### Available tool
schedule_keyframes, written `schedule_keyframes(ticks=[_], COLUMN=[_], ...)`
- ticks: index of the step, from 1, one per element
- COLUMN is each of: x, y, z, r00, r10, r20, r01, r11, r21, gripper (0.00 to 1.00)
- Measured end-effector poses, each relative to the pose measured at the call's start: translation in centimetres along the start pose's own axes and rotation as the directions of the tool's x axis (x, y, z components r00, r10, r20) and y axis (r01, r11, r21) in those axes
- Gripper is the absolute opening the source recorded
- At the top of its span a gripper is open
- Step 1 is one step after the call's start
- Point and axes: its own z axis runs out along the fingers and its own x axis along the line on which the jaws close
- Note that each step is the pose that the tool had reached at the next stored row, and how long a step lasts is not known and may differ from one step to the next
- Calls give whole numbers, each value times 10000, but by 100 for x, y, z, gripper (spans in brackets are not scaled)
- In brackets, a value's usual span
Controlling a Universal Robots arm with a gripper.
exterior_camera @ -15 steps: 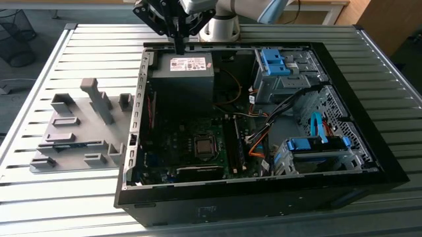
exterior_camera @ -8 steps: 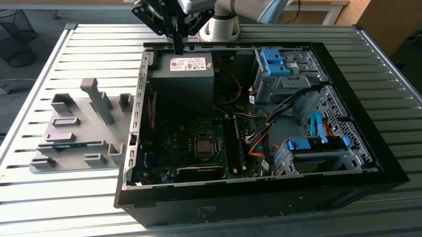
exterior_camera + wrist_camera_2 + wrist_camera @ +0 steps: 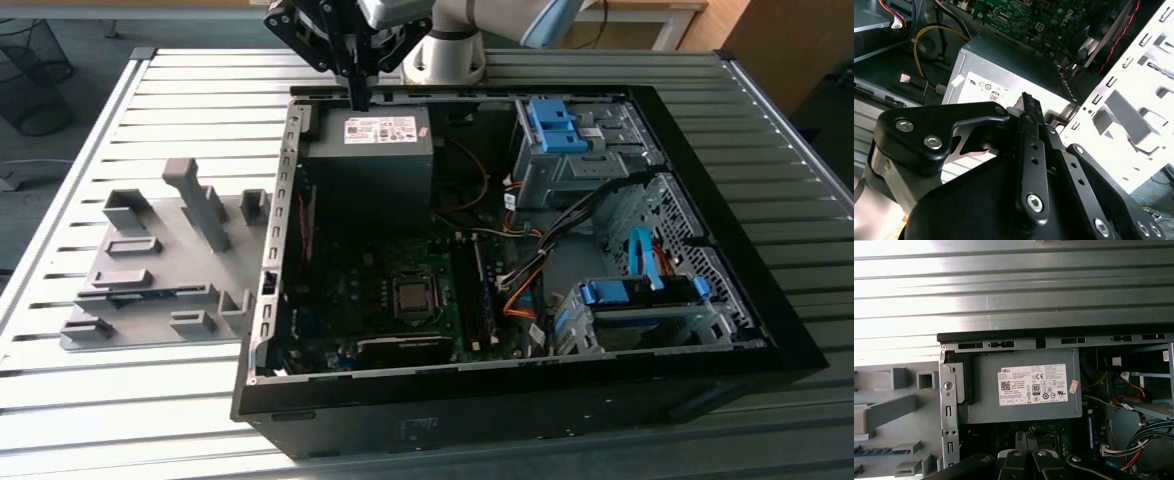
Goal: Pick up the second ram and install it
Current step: 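Reach for the second ram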
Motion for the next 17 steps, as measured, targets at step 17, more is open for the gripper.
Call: schedule_keyframes(ticks=[17], x=[129], y=[-10], z=[-4], r00=[10000], r10=[1], r20=[0], r01=[-1], r11=[10000], r21=[1], gripper=[10])
